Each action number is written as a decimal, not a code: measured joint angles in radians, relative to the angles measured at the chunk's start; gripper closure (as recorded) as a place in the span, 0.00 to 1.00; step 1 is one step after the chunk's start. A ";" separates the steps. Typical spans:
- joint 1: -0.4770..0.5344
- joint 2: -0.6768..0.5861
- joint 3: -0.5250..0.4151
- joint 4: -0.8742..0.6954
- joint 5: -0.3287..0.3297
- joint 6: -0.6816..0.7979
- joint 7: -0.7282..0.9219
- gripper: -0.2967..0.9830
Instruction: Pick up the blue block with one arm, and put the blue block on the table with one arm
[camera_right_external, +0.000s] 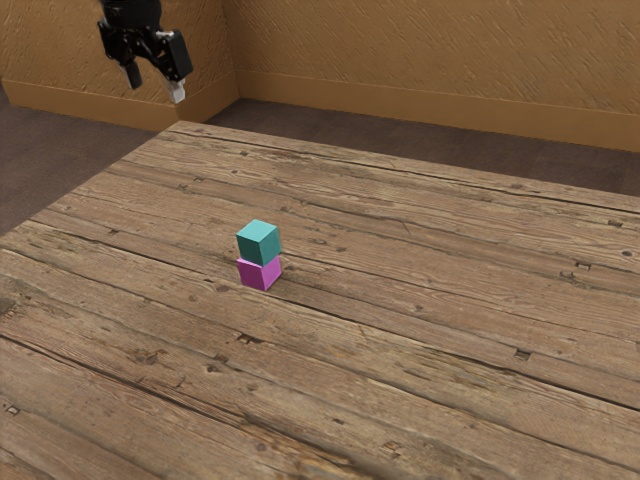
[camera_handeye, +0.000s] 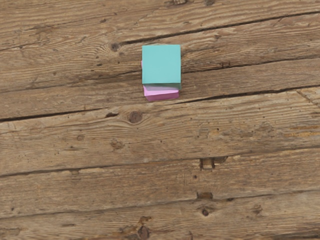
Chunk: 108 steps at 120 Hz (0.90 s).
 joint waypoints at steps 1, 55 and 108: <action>0.000 0.001 0.000 0.000 0.000 0.000 0.000 0.23; 0.000 0.031 0.007 -0.350 -0.043 0.243 -0.012 0.23; 0.034 0.296 0.021 -0.255 -0.135 0.452 -0.032 0.23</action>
